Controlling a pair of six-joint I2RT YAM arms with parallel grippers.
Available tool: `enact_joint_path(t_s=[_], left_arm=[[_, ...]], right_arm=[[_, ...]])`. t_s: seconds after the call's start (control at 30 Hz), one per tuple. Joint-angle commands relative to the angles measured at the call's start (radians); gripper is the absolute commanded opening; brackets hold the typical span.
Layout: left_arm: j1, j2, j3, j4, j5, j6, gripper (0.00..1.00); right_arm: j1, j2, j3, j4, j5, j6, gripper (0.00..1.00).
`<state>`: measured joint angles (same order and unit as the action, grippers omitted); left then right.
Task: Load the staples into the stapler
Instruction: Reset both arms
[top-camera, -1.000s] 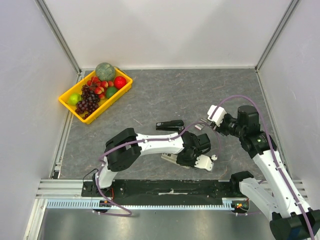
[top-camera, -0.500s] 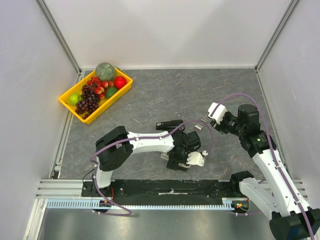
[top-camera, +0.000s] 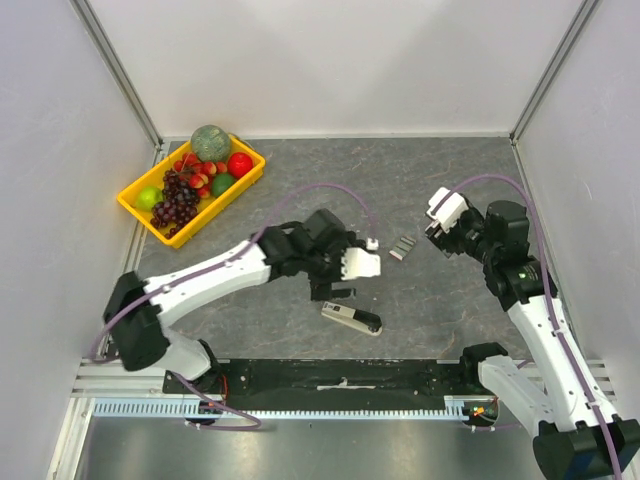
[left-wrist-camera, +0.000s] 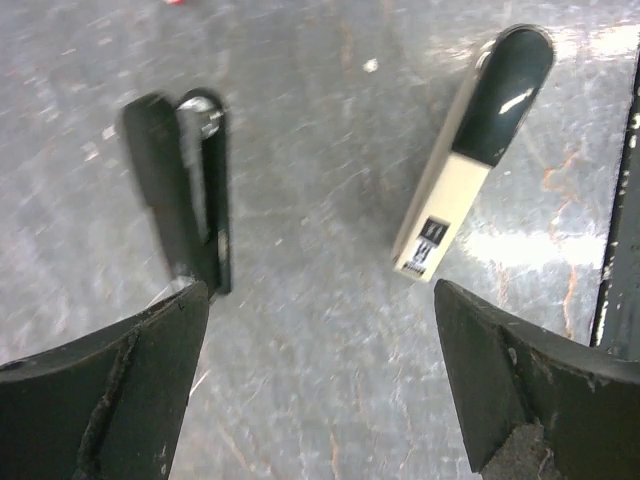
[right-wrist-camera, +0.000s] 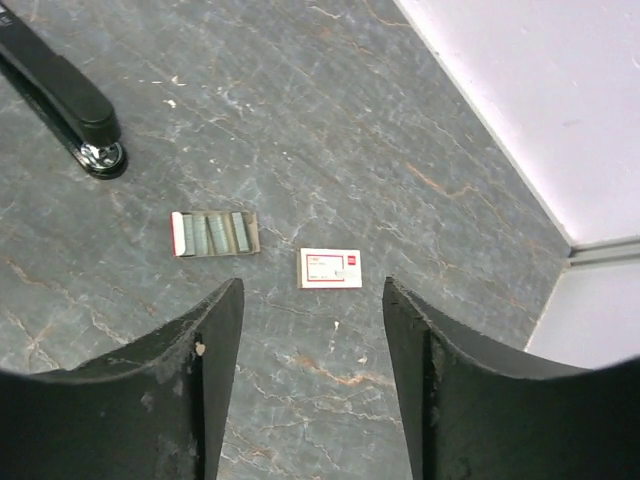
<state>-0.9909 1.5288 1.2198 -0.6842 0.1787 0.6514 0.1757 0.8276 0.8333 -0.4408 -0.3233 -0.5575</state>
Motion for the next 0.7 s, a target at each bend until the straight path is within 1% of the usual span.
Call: enact_joint_path(t_s=[0.0,0.03,0.07,0.1,0.13,0.17,0.2,0.23,0.27,0.3,0.33,0.37,0.47,0.5,0.53,0.6,0.67], left_arm=[[0.128,-0.175,-0.043,0.054,0.094,0.021,0.99],[0.165,-0.208,-0.061,0.075,0.120,0.008,0.99],[0.238,-0.281,-0.075,0.098,0.122,-0.027,0.99],[0.271,-0.318,-0.095,0.129,0.104,-0.050,0.99],[0.303,-0.367,-0.150,0.217,0.059,-0.090,0.99],[0.374,-0.451,-0.184,0.262,0.038,-0.114,0.99],[0.406,-0.478,-0.206,0.297,0.012,-0.151,0.99],[0.435,-0.489,-0.207,0.314,-0.051,-0.209,0.99],[0.489,-0.496,-0.209,0.330,-0.089,-0.245,0.99],[0.521,-0.525,-0.210,0.342,-0.116,-0.281,0.99],[0.562,-0.541,-0.223,0.359,-0.110,-0.327,0.99],[0.618,-0.556,-0.229,0.391,-0.122,-0.338,0.99],[0.669,-0.601,-0.259,0.443,-0.211,-0.354,0.99],[0.676,-0.607,-0.264,0.474,-0.241,-0.354,0.99],[0.682,-0.619,-0.272,0.491,-0.311,-0.361,1.00],[0.695,-0.630,-0.276,0.537,-0.387,-0.374,1.00],[0.709,-0.650,-0.276,0.549,-0.409,-0.377,1.00]], right_arm=[[-0.025,-0.025,0.023,0.088,0.041,0.059,0.83],[-0.027,-0.033,0.014,0.099,0.052,0.064,0.94],[-0.030,-0.054,-0.006,0.128,0.065,0.086,0.98],[-0.031,-0.061,-0.014,0.138,0.084,0.100,0.98],[-0.033,-0.068,-0.019,0.149,0.128,0.114,0.98],[-0.036,-0.077,-0.025,0.168,0.154,0.126,0.98],[-0.039,-0.082,-0.028,0.184,0.194,0.174,0.98],[-0.041,-0.088,-0.033,0.209,0.293,0.206,0.98],[-0.042,-0.091,-0.033,0.238,0.343,0.228,0.98],[-0.042,-0.093,-0.033,0.255,0.387,0.255,0.98],[-0.042,-0.102,-0.033,0.276,0.433,0.275,0.98],[-0.042,-0.105,-0.037,0.321,0.535,0.293,0.98],[-0.044,-0.119,-0.049,0.393,0.686,0.341,0.98],[-0.042,-0.122,-0.054,0.404,0.713,0.344,0.98],[-0.042,-0.133,-0.059,0.415,0.730,0.349,0.98],[-0.042,-0.145,-0.068,0.429,0.759,0.353,0.98],[-0.042,-0.162,-0.068,0.419,0.762,0.360,0.99]])
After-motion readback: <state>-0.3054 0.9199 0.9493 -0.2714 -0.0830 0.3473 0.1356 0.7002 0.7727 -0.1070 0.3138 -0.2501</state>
